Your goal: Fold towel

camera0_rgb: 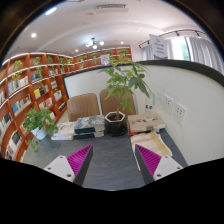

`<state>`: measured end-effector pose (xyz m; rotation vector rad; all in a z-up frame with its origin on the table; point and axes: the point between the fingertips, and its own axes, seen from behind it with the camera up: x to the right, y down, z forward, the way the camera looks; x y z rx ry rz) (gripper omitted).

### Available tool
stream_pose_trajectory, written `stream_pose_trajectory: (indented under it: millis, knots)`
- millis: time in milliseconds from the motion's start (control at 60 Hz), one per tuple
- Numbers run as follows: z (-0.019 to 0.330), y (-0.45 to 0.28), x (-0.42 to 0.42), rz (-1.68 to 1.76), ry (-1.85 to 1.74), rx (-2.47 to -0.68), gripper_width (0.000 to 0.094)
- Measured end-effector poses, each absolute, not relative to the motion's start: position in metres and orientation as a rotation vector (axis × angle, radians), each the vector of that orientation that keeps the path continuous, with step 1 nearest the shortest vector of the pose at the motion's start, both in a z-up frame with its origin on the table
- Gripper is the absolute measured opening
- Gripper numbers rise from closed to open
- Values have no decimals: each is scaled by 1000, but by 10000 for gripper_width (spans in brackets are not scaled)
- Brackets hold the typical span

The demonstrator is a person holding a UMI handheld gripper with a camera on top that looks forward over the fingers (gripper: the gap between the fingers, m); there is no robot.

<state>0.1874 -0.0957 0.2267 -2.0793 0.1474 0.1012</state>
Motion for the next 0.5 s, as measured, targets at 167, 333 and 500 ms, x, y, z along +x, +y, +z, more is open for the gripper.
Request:
stream_pose_trajectory:
  millis: [167, 333, 500]
  knots:
    - [226, -154, 106, 128, 81, -2088, 855]
    - [227, -199, 57, 129, 9, -2106, 853]
    - [230, -226, 31, 124, -51, -2093, 854]
